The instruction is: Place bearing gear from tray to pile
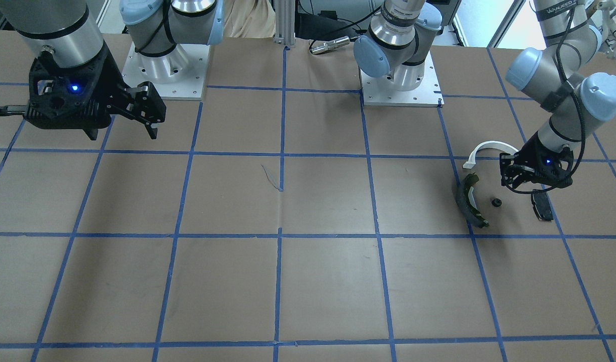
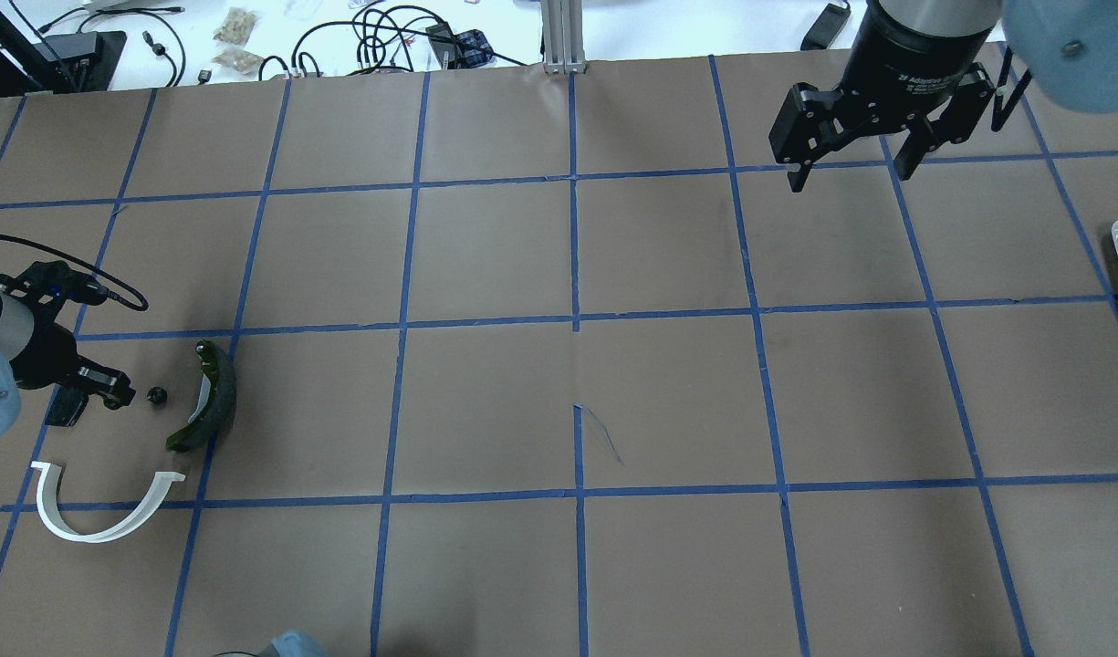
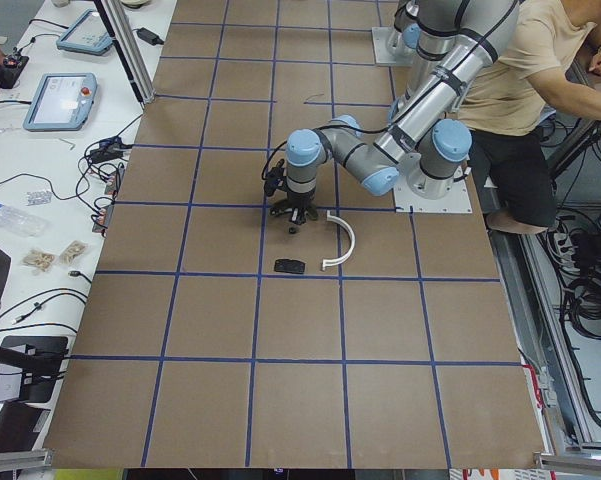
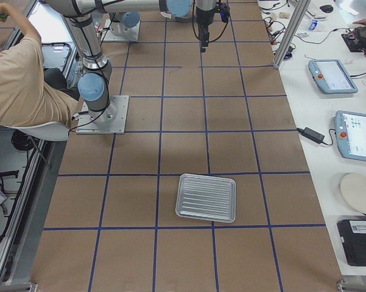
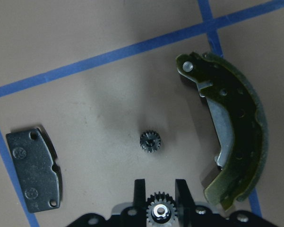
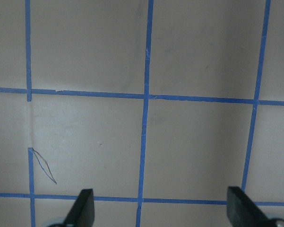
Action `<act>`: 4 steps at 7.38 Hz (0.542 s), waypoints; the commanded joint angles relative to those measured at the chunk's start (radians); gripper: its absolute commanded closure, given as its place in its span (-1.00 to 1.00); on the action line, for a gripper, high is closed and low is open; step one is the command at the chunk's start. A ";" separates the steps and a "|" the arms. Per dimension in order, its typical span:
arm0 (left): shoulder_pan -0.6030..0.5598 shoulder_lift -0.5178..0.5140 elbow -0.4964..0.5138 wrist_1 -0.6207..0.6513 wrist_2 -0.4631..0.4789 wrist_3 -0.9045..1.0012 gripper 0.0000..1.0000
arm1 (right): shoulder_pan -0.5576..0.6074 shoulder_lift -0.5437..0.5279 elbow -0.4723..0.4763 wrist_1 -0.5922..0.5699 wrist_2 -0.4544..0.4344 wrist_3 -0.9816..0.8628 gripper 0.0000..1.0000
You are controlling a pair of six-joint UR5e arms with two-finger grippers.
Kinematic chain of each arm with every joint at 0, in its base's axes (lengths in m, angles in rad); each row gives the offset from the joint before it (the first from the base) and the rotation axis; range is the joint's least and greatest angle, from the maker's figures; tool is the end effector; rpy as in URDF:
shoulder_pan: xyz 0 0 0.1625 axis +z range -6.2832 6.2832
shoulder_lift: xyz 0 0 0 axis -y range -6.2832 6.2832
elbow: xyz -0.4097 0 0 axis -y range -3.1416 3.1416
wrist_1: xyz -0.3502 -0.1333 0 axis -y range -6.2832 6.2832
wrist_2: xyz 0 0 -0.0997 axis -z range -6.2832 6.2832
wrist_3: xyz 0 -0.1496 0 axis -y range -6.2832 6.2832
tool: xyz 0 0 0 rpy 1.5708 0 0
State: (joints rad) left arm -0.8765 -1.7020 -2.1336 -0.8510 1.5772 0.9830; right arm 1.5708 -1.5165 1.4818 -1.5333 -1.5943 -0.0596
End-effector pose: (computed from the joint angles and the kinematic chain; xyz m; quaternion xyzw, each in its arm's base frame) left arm 0.1711 -0.4123 0.1977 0.1438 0.9895 -0.0062 0.0117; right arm 0.1298 -0.4715 0.4339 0.0298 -0.9995 -0.0017 0.0117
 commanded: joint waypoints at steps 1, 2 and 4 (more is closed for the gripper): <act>0.002 -0.001 0.000 0.010 0.001 0.005 0.18 | 0.000 0.001 0.000 -0.002 -0.009 0.001 -1.00; 0.002 -0.001 -0.002 0.009 0.000 0.003 -0.99 | 0.000 -0.001 0.000 -0.004 -0.007 0.001 -1.00; -0.004 0.013 0.001 0.006 0.003 -0.012 -1.00 | 0.000 0.001 0.000 -0.005 -0.007 0.003 -1.00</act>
State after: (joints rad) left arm -0.8758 -1.6987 -2.1345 -0.8427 1.5771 0.9829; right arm 1.5708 -1.5160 1.4818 -1.5378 -1.6007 -0.0573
